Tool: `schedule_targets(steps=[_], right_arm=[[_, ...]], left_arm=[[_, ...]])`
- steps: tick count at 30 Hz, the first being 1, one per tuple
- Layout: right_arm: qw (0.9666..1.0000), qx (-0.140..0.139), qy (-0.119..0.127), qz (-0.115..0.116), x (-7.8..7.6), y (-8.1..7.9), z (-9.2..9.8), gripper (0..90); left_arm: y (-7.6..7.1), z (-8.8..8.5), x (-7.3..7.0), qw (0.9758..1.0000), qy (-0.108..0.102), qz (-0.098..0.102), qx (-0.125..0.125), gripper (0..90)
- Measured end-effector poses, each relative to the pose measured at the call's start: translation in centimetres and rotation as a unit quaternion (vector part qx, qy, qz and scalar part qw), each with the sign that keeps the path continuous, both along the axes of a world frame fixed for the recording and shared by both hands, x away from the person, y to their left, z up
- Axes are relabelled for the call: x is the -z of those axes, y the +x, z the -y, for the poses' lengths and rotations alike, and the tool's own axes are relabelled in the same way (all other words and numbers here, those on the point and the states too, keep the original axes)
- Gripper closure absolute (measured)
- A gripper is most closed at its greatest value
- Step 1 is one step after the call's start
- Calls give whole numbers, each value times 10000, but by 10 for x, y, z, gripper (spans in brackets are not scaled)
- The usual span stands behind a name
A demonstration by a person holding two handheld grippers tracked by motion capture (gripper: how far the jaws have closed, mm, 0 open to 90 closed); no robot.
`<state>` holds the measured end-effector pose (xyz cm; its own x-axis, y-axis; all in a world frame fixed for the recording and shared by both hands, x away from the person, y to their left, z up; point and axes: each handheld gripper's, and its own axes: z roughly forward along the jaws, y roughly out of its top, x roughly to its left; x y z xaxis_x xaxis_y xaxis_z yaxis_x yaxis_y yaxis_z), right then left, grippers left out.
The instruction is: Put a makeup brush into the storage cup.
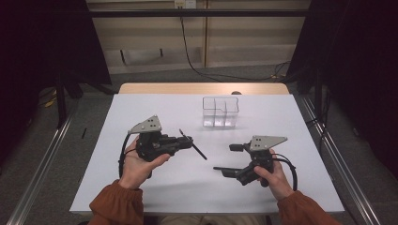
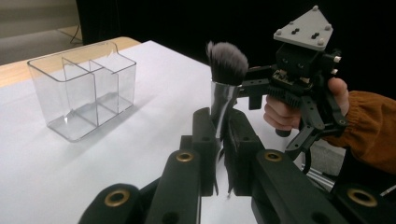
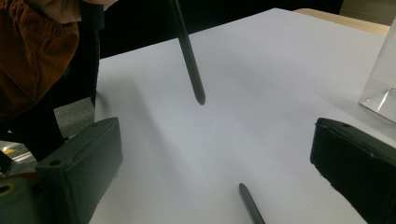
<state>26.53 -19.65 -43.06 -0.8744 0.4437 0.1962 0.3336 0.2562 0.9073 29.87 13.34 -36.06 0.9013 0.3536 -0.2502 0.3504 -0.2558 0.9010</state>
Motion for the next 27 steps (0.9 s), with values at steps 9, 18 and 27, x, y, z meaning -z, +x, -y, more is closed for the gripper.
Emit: schedule_targets(steps=[9, 18, 27], right_arm=[[9999, -14, -91, 64, -1, -2, -3, 28], [9998, -57, -132, 97, -2, -2, -5, 50], [9998, -112, -104, 126, -5, -2, -10, 89]], left_arm=[[4, 5, -6, 9993, 379, -32, 60, 840], [6, 16, -1, 9961, 856, -165, 162, 840], [7, 25, 2, 9945, 999, -195, 265, 840]])
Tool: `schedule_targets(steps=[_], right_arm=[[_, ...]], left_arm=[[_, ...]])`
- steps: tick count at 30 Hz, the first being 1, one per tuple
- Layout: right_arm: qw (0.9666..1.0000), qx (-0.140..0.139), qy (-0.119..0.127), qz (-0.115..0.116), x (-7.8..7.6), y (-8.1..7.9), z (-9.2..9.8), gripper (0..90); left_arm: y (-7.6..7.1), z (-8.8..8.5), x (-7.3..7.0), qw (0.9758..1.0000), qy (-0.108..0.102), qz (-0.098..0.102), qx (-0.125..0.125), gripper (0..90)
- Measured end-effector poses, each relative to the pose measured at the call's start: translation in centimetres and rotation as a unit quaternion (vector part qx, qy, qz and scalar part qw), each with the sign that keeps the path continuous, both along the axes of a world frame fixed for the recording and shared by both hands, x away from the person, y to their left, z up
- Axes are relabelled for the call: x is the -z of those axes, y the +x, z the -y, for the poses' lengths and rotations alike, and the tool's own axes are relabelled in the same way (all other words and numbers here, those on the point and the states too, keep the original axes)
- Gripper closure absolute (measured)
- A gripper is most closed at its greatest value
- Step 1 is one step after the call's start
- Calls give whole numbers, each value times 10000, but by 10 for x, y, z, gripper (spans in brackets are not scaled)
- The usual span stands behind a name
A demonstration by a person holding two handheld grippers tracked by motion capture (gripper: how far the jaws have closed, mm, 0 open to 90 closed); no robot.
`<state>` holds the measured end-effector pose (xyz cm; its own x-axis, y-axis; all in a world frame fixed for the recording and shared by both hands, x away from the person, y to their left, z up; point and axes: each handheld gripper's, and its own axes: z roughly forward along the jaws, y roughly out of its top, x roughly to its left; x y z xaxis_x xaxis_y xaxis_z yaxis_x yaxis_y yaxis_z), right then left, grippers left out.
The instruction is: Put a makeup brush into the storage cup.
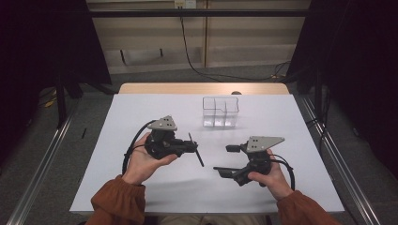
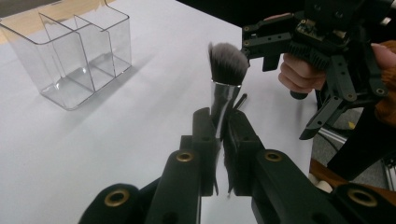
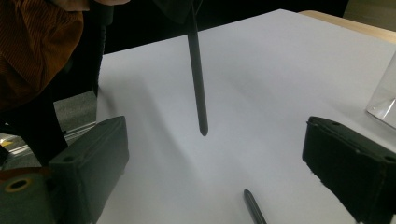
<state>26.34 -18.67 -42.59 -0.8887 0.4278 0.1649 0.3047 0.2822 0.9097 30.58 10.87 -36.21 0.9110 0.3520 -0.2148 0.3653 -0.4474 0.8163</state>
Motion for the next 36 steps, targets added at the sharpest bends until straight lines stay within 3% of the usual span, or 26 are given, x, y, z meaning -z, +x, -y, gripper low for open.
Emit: schedule_targets(steps=[9, 14, 20, 24, 26, 31, 36], right_arm=[[9999, -163, -1, 36, -7, 3, -13, 135], [9995, -284, -166, 23, -10, 4, -22, 167], [9989, -381, -282, 7, -13, 12, -30, 300], [9987, -459, -201, -69, -11, 15, -34, 474], [9987, -462, -210, -82, -10, 15, -35, 488], [9986, -480, -179, -92, -9, 15, -36, 660], [9985, -526, -162, -84, -9, 15, -36, 750]], left_arm=[[-1, 9, 0, 9999, 11, -60, 135, 840], [-2, 14, 0, 9998, 2, -66, 192, 840], [-3, 17, 0, 9997, 13, -91, 244, 840], [-3, 17, 1, 9996, 6, -111, 260, 840], [-4, 18, 3, 9996, 27, -123, 248, 840], [-5, 19, 5, 9995, 48, -143, 292, 840], [-4, 21, 5, 9995, 9, -144, 283, 840]])
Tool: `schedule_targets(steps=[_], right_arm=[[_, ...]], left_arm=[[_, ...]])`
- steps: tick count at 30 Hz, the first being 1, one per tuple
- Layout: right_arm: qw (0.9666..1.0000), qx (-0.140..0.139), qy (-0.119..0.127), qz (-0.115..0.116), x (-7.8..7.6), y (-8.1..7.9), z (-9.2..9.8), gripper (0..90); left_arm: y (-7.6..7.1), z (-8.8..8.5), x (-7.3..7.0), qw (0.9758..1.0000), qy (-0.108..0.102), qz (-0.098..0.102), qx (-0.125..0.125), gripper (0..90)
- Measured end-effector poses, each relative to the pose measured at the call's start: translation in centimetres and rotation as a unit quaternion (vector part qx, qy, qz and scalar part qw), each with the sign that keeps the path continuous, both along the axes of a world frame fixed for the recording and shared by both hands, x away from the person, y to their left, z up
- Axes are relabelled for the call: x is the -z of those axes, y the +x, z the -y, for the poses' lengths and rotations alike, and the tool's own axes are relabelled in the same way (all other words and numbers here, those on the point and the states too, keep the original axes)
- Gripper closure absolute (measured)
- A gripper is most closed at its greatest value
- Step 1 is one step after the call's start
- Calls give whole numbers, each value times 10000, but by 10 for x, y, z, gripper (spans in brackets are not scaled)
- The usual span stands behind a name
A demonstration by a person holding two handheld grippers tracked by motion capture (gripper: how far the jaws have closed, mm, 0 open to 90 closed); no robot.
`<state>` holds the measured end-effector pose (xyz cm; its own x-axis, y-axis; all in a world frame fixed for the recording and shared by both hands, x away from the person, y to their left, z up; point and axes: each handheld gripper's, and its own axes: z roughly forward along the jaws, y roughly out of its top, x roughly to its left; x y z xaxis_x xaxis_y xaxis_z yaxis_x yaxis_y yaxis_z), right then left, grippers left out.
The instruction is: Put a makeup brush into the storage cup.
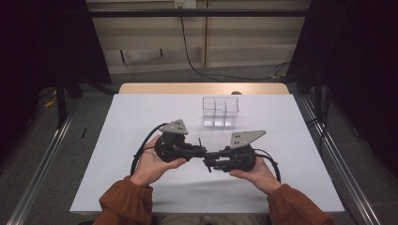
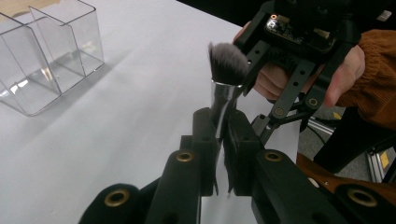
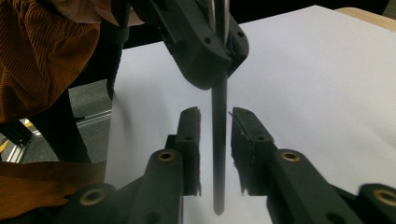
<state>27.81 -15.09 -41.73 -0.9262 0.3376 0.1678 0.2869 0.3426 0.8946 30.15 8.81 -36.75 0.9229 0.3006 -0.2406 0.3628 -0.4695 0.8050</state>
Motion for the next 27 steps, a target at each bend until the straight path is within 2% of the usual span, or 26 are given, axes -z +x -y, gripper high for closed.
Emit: schedule_targets(steps=[11, 18, 27], right_arm=[[10000, 71, 45, 12, 1, 0, 0, 830], [9999, 92, 68, 6, 2, 0, 0, 844], [9998, 164, 88, 47, 1, -1, 1, 847]], left_arm=[[0, 0, 4, 10000, -86, -42, -7, 840], [1, 0, 6, 9999, -115, -41, -20, 840], [0, -2, 8, 9995, -309, 18, -74, 828]])
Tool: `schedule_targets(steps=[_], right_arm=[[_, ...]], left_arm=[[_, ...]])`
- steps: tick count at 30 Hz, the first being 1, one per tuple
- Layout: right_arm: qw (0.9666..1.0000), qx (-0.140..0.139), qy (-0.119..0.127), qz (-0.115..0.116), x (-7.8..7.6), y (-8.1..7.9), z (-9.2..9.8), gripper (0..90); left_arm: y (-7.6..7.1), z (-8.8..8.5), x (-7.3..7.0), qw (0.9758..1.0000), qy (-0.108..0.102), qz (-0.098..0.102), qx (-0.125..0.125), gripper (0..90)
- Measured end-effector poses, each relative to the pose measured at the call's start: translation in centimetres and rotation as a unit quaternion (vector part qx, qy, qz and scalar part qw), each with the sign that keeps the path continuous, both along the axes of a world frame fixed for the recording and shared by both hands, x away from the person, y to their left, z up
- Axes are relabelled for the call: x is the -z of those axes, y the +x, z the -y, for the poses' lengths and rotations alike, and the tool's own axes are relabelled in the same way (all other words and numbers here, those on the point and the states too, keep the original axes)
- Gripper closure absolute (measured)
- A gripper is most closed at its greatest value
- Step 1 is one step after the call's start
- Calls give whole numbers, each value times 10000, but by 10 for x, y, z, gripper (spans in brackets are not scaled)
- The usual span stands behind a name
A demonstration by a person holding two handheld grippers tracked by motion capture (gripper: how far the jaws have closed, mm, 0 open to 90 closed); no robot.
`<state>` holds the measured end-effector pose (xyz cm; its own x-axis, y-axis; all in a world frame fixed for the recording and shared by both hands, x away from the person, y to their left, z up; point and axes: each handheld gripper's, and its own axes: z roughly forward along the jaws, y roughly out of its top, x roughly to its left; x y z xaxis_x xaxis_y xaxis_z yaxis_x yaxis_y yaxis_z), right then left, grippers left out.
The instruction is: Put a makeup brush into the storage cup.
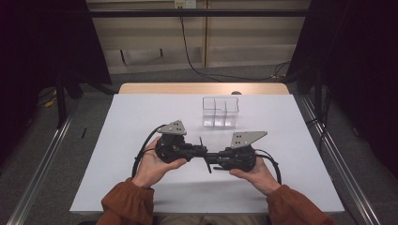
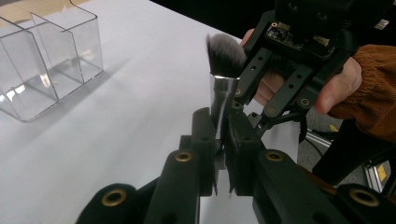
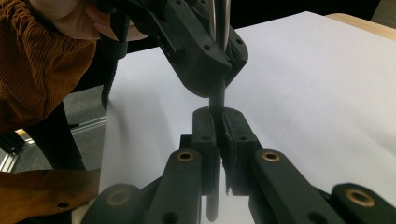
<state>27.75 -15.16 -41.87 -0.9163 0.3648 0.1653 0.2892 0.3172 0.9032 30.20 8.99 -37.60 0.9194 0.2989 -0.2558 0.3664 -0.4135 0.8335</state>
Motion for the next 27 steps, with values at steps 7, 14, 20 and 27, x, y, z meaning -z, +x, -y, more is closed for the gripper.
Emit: schedule_targets(steps=[7, 14, 20, 27], right_arm=[[10000, 44, 22, 10, -1, 0, 2, 847], [9999, 134, 38, 25, -2, 0, 5, 847], [9997, 236, 91, -4, -1, -1, 9, 847], [9994, 339, 119, 15, -2, -4, 13, 847]], left_arm=[[-2, -4, -2, 9998, -88, 151, -100, 752], [-3, -12, 0, 9986, -242, 320, -331, 600], [-4, -21, -2, 9962, -294, 509, -636, 346], [-4, -33, 3, 9927, -405, 511, -1011, 143]])
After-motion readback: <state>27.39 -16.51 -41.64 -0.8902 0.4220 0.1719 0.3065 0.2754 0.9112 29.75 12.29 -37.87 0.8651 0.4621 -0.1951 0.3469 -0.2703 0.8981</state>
